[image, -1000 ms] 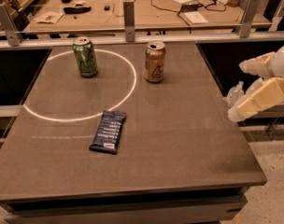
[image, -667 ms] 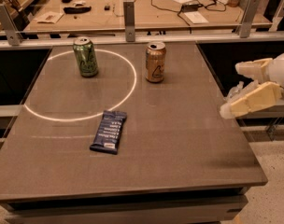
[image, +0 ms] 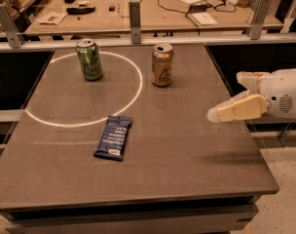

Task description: Move orange can near rxbar blueberry

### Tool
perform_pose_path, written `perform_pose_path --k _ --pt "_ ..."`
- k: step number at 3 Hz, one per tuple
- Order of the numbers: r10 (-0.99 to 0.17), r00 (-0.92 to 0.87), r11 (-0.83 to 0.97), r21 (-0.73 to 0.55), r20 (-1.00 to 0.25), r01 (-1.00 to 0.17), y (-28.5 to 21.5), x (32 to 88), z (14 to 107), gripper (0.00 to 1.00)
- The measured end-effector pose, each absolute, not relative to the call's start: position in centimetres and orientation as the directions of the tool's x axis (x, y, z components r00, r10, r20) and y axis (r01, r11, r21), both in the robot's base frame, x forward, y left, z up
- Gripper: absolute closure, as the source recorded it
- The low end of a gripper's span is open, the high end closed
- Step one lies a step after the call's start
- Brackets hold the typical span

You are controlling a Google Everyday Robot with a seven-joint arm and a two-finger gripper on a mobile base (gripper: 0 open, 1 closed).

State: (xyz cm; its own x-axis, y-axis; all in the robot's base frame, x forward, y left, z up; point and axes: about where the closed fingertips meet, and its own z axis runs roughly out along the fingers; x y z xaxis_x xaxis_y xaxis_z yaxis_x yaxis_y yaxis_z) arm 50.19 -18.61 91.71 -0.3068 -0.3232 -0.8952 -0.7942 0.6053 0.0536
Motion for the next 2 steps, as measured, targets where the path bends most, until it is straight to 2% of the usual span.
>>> perform_pose_path --k 2 --pt "-0.33 -0.371 0.67 0.061 -0.868 -0.739 -18.27 50.95 90.27 0.0"
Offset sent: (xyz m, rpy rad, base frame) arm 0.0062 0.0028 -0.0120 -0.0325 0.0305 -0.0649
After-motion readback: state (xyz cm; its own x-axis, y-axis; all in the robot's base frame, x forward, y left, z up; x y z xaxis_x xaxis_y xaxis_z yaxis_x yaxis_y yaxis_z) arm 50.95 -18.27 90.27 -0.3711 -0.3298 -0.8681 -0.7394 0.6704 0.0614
